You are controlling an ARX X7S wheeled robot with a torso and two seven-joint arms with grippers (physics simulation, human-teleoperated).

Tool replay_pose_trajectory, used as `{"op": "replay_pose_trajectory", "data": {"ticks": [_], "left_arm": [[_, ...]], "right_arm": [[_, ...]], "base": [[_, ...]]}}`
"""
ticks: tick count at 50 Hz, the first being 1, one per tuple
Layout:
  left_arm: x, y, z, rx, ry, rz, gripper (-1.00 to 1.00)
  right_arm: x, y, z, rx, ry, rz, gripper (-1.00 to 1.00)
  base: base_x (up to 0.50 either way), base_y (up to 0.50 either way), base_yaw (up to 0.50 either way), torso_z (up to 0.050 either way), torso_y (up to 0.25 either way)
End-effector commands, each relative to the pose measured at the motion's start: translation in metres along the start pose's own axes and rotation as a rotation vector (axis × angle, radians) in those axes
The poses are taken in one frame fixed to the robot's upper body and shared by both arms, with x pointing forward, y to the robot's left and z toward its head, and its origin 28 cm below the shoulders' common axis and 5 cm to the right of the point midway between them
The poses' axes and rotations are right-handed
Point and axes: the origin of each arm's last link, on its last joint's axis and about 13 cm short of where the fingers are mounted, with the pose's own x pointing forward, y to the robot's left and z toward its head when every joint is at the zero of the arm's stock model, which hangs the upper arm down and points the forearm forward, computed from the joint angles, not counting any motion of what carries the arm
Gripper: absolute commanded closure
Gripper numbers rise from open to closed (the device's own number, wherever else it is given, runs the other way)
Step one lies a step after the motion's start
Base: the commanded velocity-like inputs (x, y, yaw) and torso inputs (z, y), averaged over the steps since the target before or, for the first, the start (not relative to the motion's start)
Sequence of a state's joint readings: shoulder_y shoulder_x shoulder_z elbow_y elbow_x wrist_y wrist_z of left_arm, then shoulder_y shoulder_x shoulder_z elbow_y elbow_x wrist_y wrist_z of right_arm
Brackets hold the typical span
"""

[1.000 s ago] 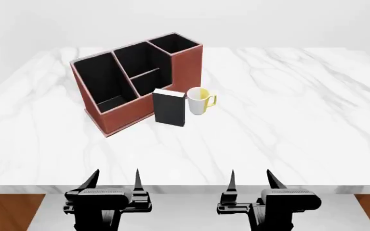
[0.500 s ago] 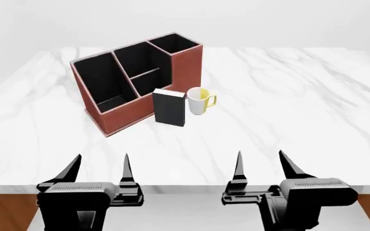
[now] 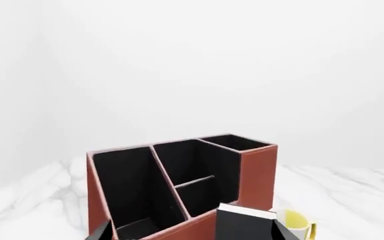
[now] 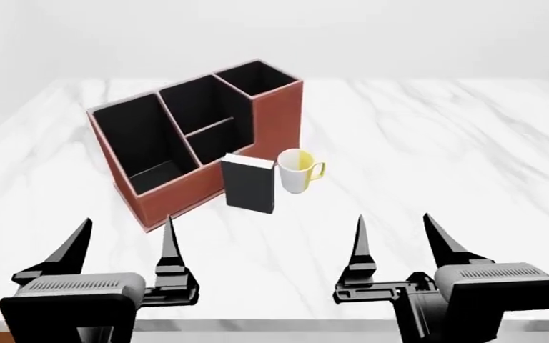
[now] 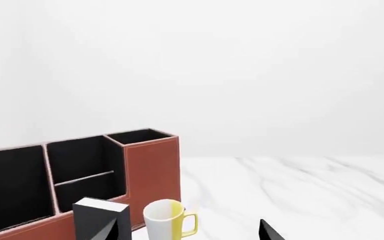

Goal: Pick up the book and place it in the right compartment of the caddy.

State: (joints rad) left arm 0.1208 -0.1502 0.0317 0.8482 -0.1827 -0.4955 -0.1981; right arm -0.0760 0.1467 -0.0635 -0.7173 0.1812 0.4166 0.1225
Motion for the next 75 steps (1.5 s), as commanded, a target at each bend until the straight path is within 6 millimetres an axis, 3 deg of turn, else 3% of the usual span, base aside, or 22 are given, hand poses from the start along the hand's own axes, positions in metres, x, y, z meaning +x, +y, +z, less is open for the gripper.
{"op": "replay_pose_trajectory", "data": {"ticks": [1, 57, 75], "left_arm": [[-0.0026, 0.0000, 0.0053, 0.001, -0.015, 0.004, -1.00], [-0.0033, -0.0001, 0.0059, 0.003, -0.020, 0.000, -1.00], [-0.0037, -0.0002, 0.0064, 0.000, -0.022, -0.001, -1.00]], "right_arm": [[-0.0010, 0.0004, 0.0020, -0.001, -0.001, 0.005, -1.00], [-0.0014, 0.0007, 0.0009, 0.011, 0.013, 0.003, -1.00], [-0.0021, 0.0011, 0.0016, 0.030, 0.020, 0.010, -1.00]], "base": [[0.50, 0.00, 0.00, 0.000, 0.000], [0.50, 0.00, 0.00, 0.000, 0.001], [0.00, -0.14, 0.00, 0.000, 0.001]]}}
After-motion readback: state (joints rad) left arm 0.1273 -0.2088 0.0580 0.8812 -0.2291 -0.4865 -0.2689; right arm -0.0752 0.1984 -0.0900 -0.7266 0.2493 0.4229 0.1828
